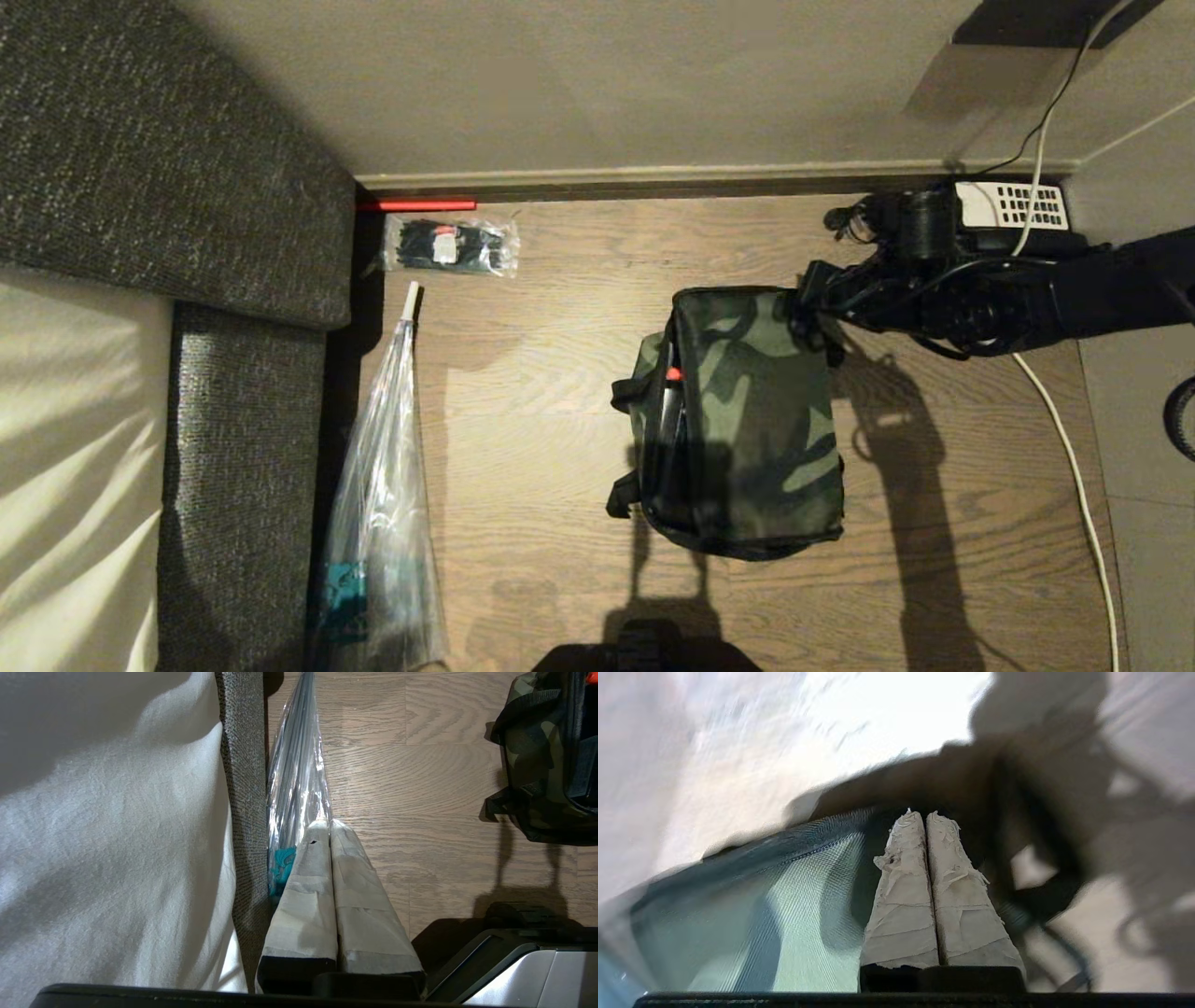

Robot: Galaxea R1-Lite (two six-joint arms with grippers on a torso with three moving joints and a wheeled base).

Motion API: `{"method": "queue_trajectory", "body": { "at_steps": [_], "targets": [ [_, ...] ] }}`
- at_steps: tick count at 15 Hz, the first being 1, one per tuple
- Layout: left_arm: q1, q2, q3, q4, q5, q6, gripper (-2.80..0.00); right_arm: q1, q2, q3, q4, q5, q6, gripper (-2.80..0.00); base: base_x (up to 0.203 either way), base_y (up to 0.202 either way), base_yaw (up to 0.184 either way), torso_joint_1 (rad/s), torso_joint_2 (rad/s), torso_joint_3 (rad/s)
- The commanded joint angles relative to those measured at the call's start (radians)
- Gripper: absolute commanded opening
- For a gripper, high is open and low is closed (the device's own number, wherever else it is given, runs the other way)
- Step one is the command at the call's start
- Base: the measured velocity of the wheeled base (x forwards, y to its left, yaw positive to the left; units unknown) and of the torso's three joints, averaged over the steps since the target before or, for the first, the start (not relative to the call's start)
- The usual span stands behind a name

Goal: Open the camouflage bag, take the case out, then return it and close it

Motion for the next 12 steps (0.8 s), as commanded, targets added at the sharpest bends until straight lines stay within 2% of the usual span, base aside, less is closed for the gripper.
{"method": "queue_trajectory", "body": {
  "at_steps": [1,3,7,9,12],
  "targets": [
    [0.0,0.001,0.0,0.0,0.0,0.0,-2.8,-0.035,-0.016,0.016,-0.063,-0.007,-0.046,-2.8,0.0,0.0,0.0,0.0,0.0,0.0],
    [0.0,-0.004,0.0,0.0,0.0,0.0,-2.8,-0.075,-0.017,0.032,-0.144,-0.005,-0.059,-2.8,0.0,0.0,0.0,0.0,0.0,0.0],
    [0.0,-0.004,0.0,0.0,0.0,0.0,-2.8,-0.119,-0.108,0.194,-0.106,0.013,-0.131,-2.8,0.0,0.0,0.0,0.0,0.0,0.0],
    [0.0,-0.004,0.0,0.0,0.0,0.0,-2.8,-0.111,-0.166,0.296,0.005,0.018,-0.157,-2.8,0.0,0.0,0.0,0.0,0.0,0.0],
    [0.0,-0.004,0.0,0.0,0.0,0.0,-2.8,-0.04,-0.213,0.381,0.197,0.028,-0.155,-2.8,0.0,0.0,0.0,0.0,0.0,0.0]
  ]
}}
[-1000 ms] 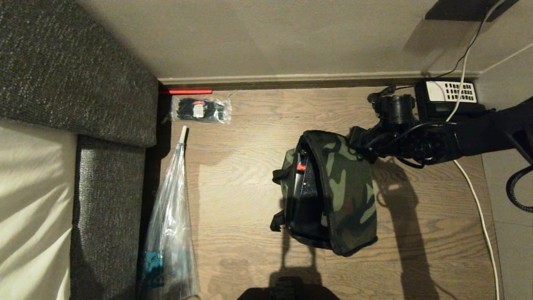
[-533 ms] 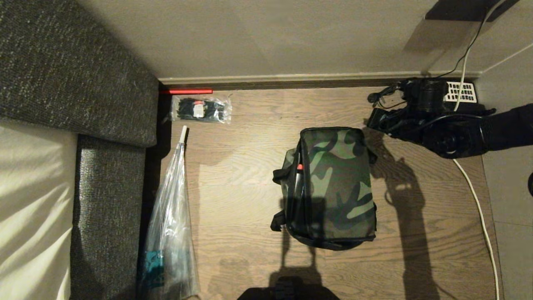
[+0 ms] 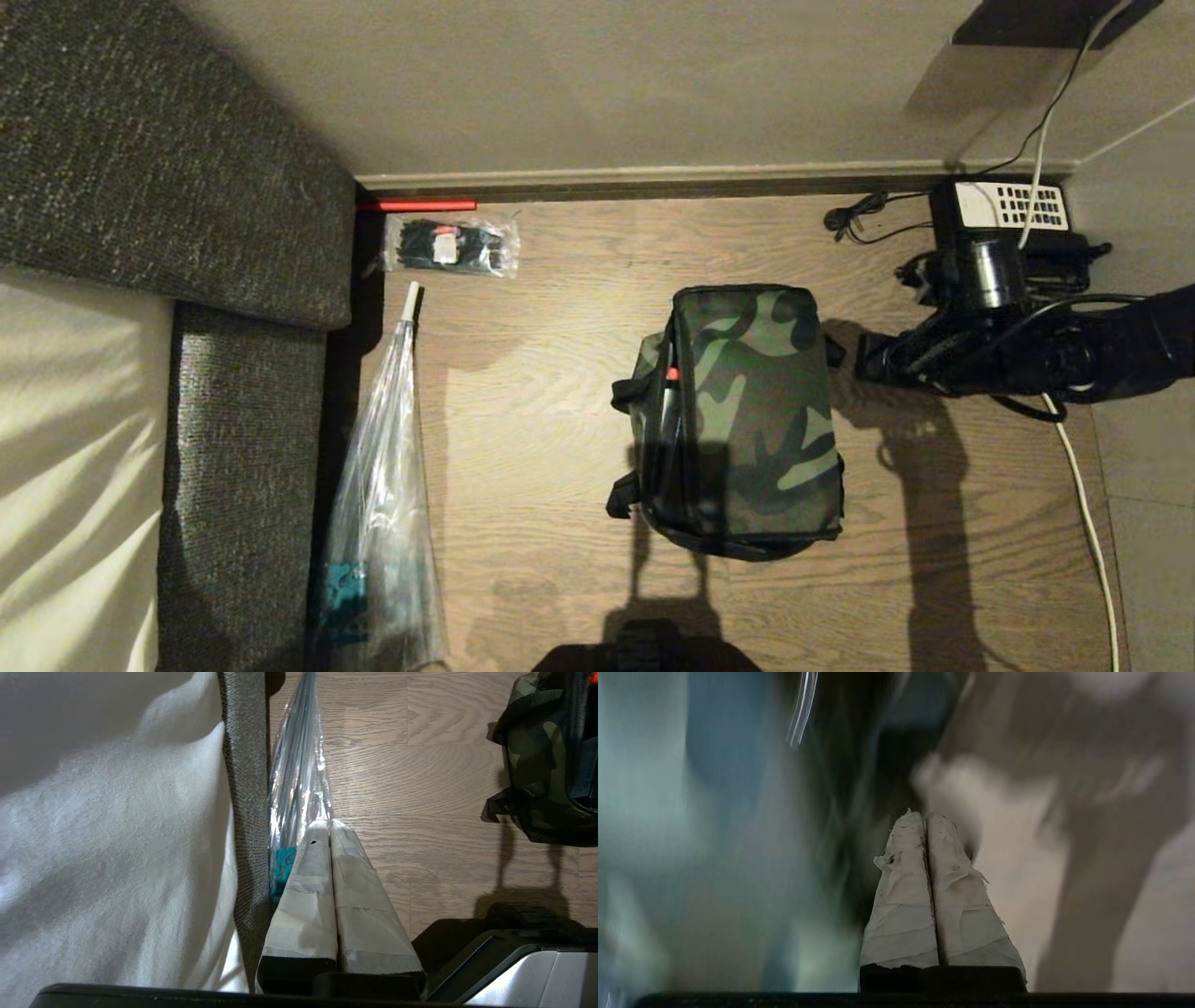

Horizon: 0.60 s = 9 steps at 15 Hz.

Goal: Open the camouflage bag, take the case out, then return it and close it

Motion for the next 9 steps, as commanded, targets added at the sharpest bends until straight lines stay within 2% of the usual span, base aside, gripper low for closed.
{"method": "queue_trajectory", "body": {
  "at_steps": [1,6,9],
  "targets": [
    [0.0,-0.002,0.0,0.0,0.0,0.0,-2.8,0.049,-0.061,0.076,0.092,0.001,0.001,-2.8,0.0,0.0,0.0,0.0,0.0,0.0],
    [0.0,-0.002,0.0,0.0,0.0,0.0,-2.8,0.123,-0.063,0.115,0.107,-0.006,-0.01,-2.8,0.0,0.0,0.0,0.0,0.0,0.0],
    [0.0,-0.002,0.0,0.0,0.0,0.0,-2.8,0.132,-0.052,0.106,0.148,-0.009,-0.039,-2.8,0.0,0.0,0.0,0.0,0.0,0.0]
  ]
}}
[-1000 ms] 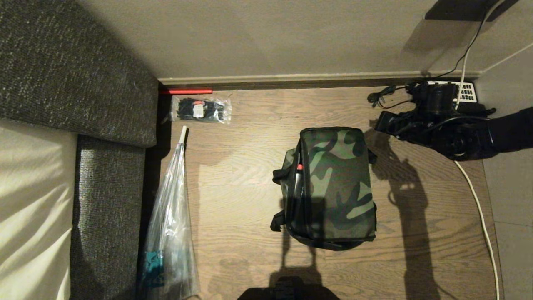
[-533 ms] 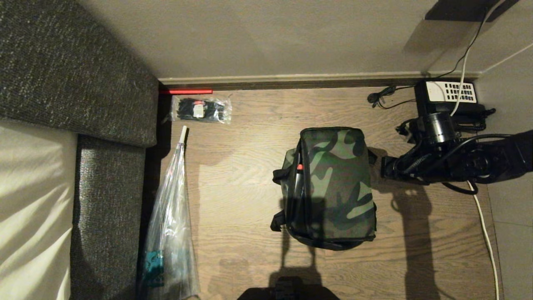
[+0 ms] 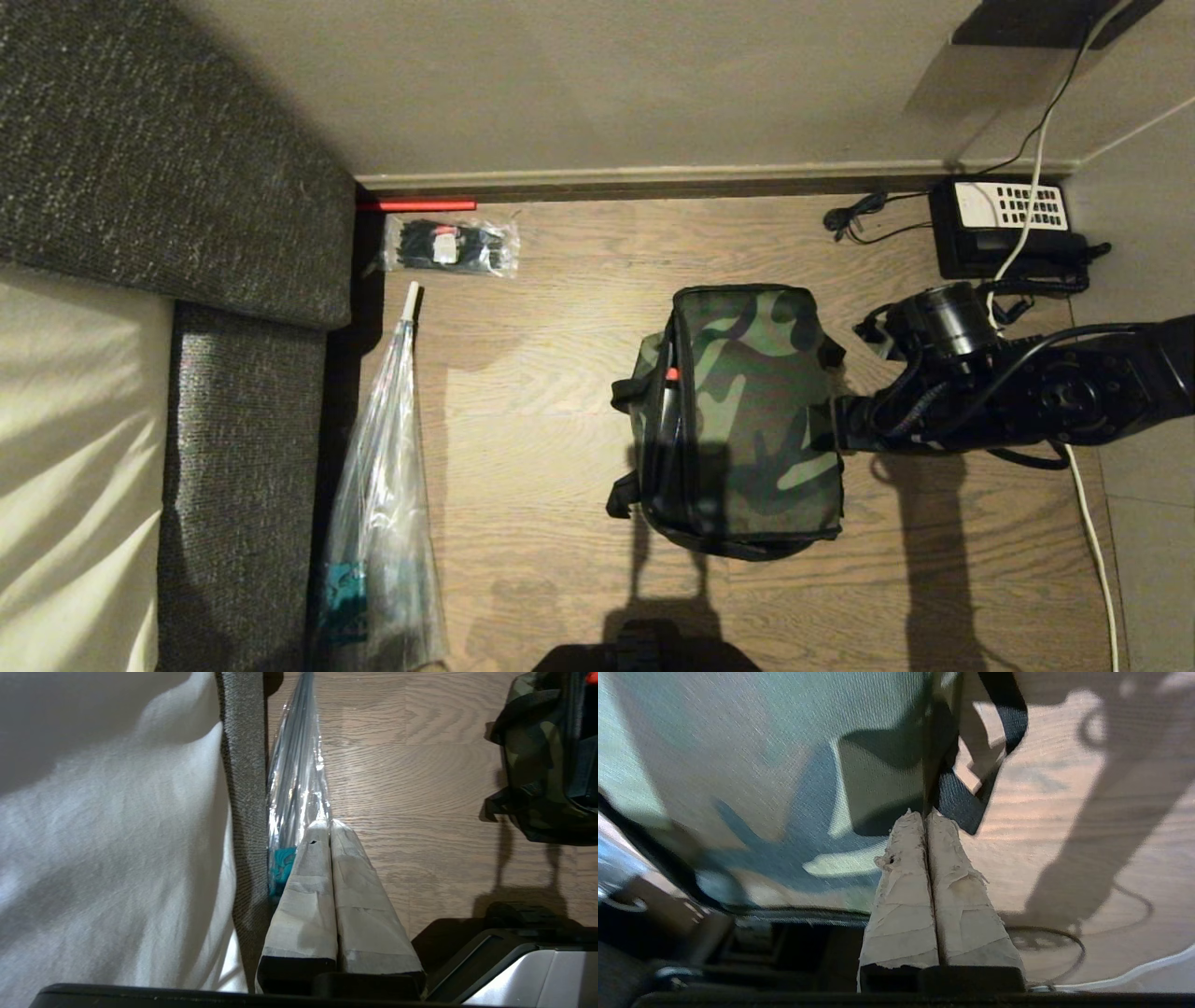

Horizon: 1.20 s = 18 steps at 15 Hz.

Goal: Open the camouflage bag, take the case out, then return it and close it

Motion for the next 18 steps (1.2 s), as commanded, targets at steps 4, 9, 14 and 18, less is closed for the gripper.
{"method": "queue_trajectory", "body": {
  "at_steps": [4,9,14,18],
  "targets": [
    [0.0,-0.002,0.0,0.0,0.0,0.001,-2.8,-0.029,0.001,-0.016,-0.005,0.001,-0.108,-2.8,0.0,0.0,0.0,0.0,0.0,0.0],
    [0.001,-0.003,0.0,0.0,0.0,0.001,-2.8,-0.07,0.048,-0.016,-0.036,-0.003,-0.176,-2.8,0.0,0.0,0.0,0.0,0.0,0.0],
    [0.0,-0.003,0.0,0.0,0.0,0.001,-2.8,-0.013,0.1,-0.012,-0.043,-0.001,-0.073,-2.8,0.0,0.0,0.0,0.0,0.0,0.0],
    [0.001,-0.002,0.0,0.0,0.0,0.001,-2.8,0.065,0.121,-0.009,-0.038,-0.001,0.002,-2.8,0.0,0.0,0.0,0.0,0.0,0.0]
  ]
}}
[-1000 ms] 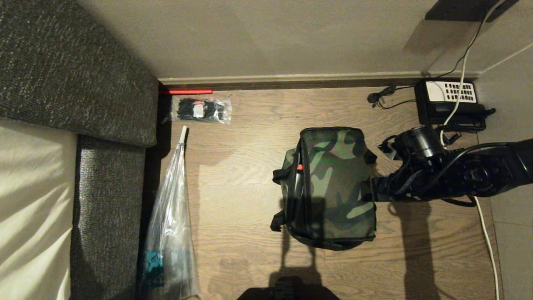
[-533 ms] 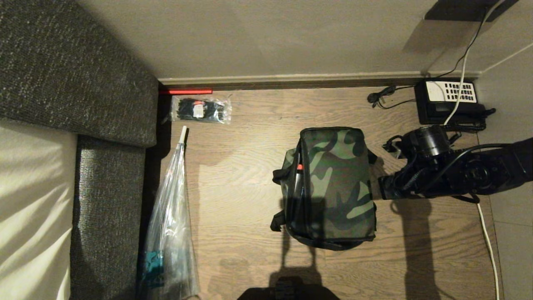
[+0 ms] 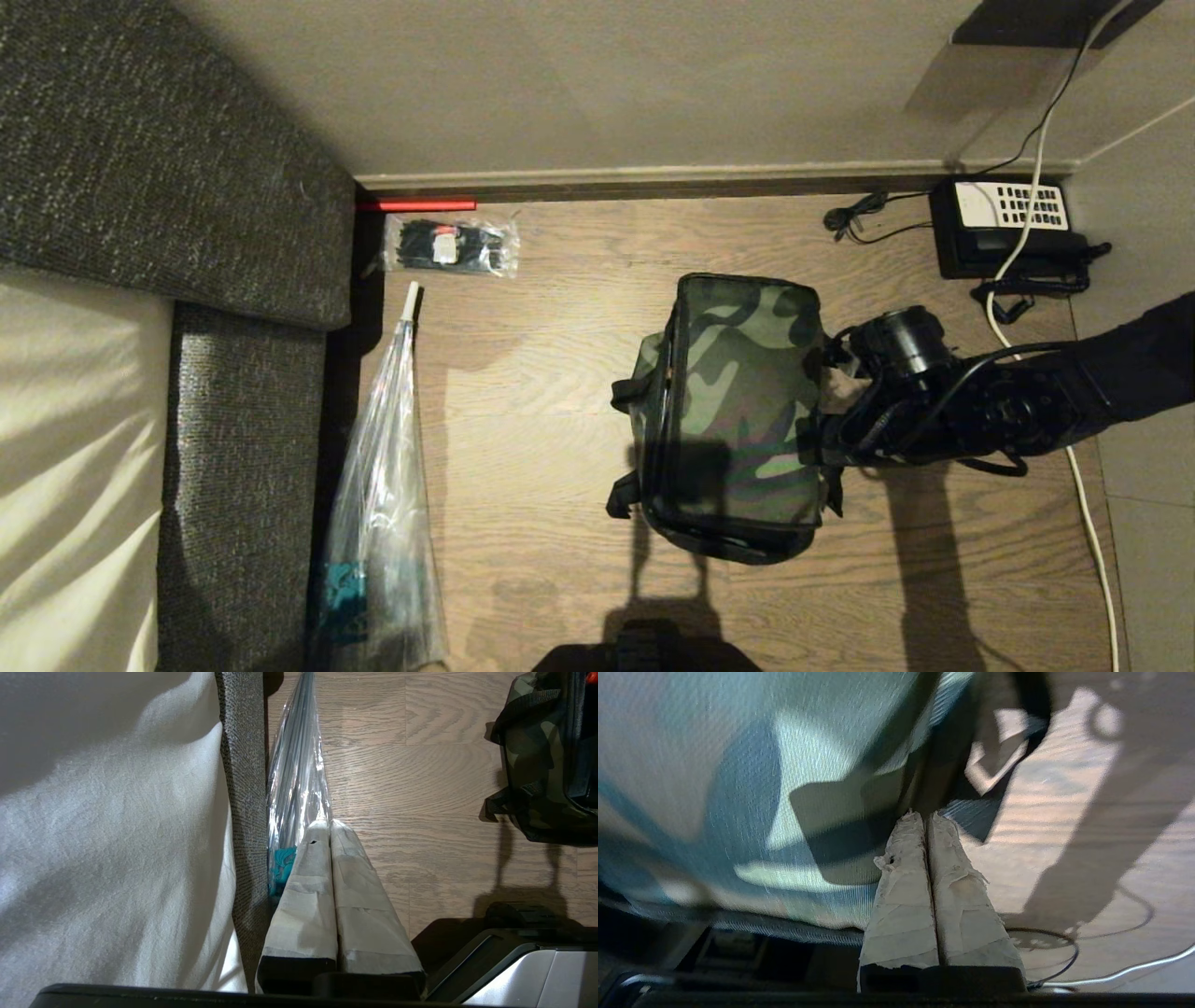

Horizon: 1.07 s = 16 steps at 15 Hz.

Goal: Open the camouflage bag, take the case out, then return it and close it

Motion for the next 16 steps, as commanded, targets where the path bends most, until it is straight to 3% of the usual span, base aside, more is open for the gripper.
{"method": "queue_trajectory", "body": {
  "at_steps": [1,3,11,16],
  "targets": [
    [0.0,-0.002,0.0,0.0,0.0,0.0,-2.8,0.055,0.017,0.008,0.006,-0.001,0.038,-2.8,0.0,0.0,0.0,0.0,0.0,0.0],
    [0.0,-0.003,0.0,0.0,0.0,0.002,-2.8,0.089,0.019,0.003,0.01,0.001,0.098,-2.8,0.0,0.0,0.0,0.0,0.0,0.0],
    [0.0,-0.003,0.0,0.0,0.0,0.0,-2.8,0.129,0.034,0.001,-0.004,-0.001,0.11,-2.8,0.0,0.0,0.0,0.0,0.0,0.0],
    [0.001,-0.002,0.0,0.0,0.0,0.0,-2.8,0.09,-0.16,0.072,0.006,0.013,0.091,-2.8,0.0,0.0,0.0,0.0,0.0,0.0]
  ]
}}
